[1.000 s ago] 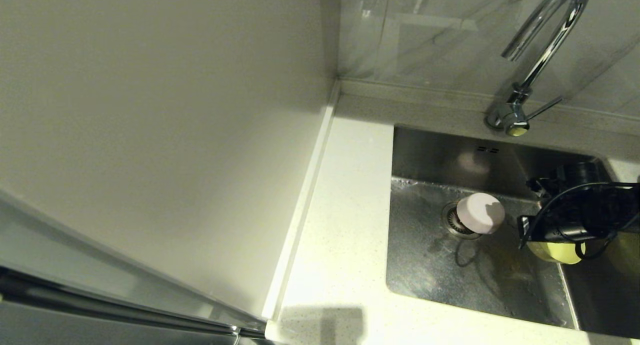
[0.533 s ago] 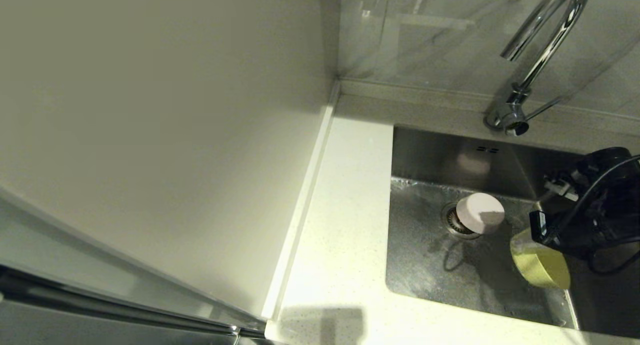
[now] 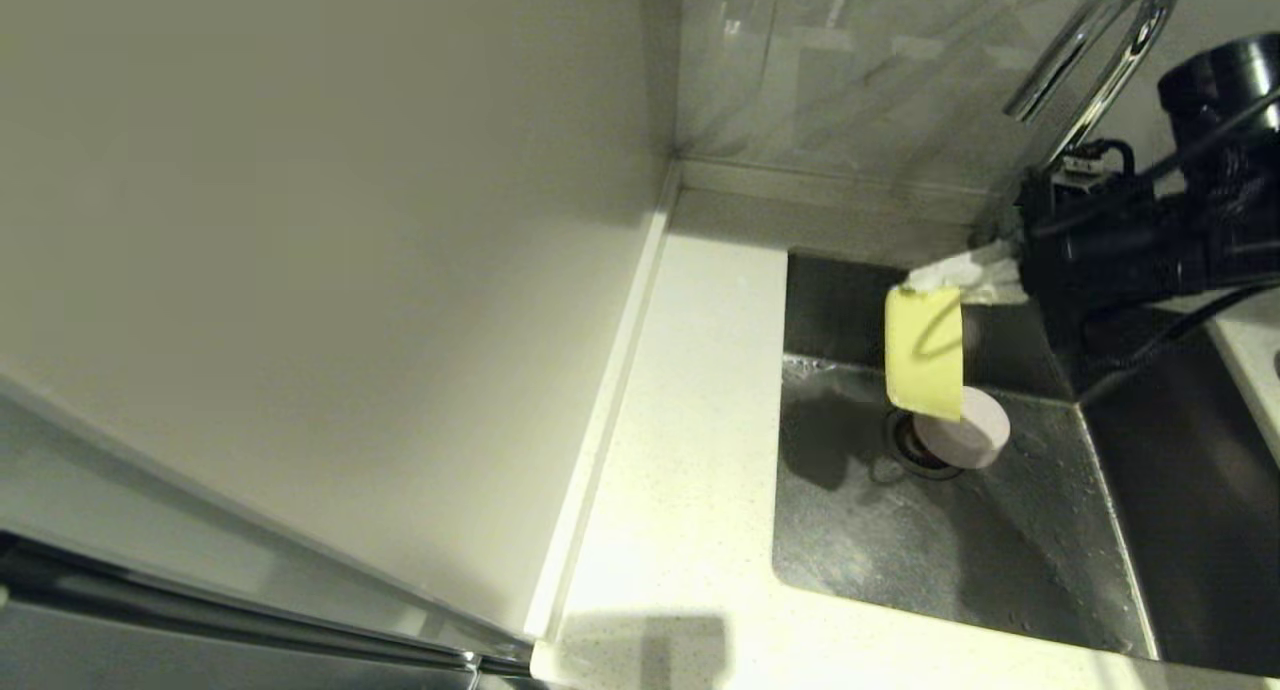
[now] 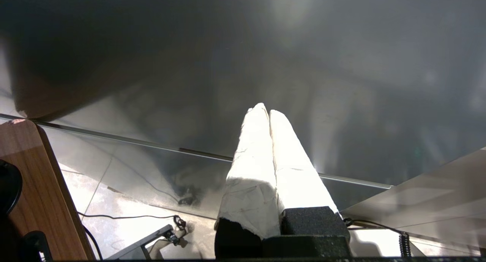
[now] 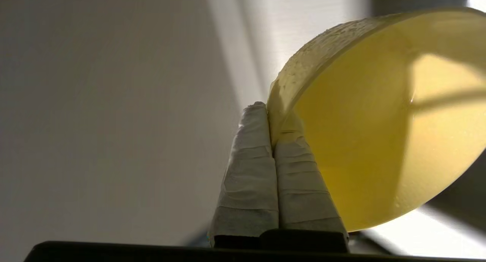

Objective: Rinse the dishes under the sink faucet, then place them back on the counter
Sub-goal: Put a bowl back to the table from the sink

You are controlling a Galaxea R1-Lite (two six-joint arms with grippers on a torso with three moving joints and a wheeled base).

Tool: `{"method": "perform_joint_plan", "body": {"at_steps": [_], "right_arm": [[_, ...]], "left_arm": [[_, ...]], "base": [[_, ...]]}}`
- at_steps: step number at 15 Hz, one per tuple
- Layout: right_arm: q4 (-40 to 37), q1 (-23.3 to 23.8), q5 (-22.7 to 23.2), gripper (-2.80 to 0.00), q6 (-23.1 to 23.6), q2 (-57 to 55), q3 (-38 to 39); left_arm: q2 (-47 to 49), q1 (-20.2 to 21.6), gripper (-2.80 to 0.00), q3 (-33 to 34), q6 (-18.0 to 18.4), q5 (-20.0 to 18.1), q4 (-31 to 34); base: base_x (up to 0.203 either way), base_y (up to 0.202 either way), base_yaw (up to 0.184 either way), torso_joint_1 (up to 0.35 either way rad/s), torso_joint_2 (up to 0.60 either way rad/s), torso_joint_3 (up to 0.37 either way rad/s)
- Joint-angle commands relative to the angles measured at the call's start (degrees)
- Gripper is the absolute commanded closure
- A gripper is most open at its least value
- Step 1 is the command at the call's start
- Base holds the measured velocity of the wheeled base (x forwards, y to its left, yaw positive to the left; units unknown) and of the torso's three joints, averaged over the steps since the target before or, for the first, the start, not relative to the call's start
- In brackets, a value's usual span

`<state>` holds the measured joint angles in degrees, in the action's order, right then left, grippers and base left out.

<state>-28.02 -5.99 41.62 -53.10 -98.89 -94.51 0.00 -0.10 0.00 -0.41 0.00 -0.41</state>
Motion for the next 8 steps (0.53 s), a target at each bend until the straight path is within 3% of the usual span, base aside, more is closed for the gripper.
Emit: {"method": "perform_joint_plan", "body": {"at_steps": [1,5,8], "right_arm": [[-0.94,-0.51,7.13,0.00,-19.63,-3.34,-10.20],[-3.00,6.78,25.18,0.00,-41.39,-9.24,-16.57],[-3.09,9.86,31.79,0.00,-49.38,-14.87,-15.45]], "left_arm": [[0.00,0.01,0.00,0.18,-0.03,0.00,-0.02],[0.00,0.01,0.00,0.18,-0.03,0.00,-0.02],[0.00,0.01,0.00,0.18,-0.03,0.00,-0.02]], "base": [[0.000,0.000,0.000,0.000,0.00,0.000],[0.000,0.000,0.000,0.000,0.00,0.000],[0.000,0.000,0.000,0.000,0.00,0.000]]}}
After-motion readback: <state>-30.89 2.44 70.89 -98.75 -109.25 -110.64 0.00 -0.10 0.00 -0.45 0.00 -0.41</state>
